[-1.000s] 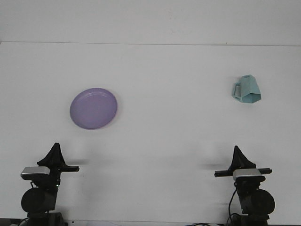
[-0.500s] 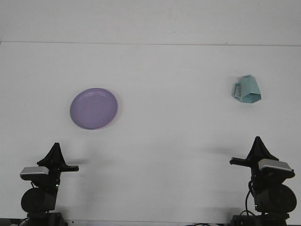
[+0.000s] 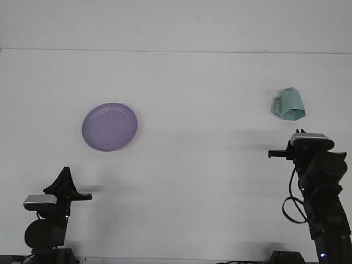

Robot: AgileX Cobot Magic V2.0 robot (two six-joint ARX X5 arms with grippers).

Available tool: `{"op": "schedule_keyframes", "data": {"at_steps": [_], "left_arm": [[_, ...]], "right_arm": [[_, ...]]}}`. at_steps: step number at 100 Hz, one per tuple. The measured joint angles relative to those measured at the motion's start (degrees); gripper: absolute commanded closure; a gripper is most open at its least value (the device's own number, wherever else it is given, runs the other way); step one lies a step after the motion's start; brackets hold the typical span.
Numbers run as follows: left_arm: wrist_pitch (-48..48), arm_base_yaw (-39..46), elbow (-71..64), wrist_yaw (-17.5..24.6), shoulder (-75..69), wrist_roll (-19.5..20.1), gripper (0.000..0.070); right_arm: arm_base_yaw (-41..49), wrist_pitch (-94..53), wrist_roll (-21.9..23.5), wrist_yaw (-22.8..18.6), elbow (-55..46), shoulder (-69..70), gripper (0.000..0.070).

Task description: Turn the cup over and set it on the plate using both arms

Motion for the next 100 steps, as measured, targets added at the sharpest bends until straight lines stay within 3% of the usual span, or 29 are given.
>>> {"op": "schedule_keyframes", "data": {"at_steps": [10, 16, 27, 55, 100], "left_arm": [[0.0, 0.0, 0.0, 0.0, 0.0, 0.0, 0.0687], [0.0, 0.0, 0.0, 0.0, 0.0, 0.0, 0.0687], [0.0, 0.0, 0.0, 0.0, 0.0, 0.0, 0.0687], [0.0, 0.0, 0.0, 0.0, 0.0, 0.0, 0.0687], [0.0, 0.0, 0.0, 0.0, 0.0, 0.0, 0.0687]], "right_arm": [[-2.6, 4.2, -2.1, 0.2, 0.0, 4.6, 0.0256], [-4.6, 6.5, -3.0, 0.3, 0.0, 7.5, 0.0227], [-8.7, 10.4, -4.3, -1.5, 0.0, 14.0, 0.0227], [-15.5, 26.6, -7.7, -11.1, 0.0, 30.3, 0.0227], [-18.1, 54.8, -16.2, -12.9, 0.0, 52.2, 0.0227]]}}
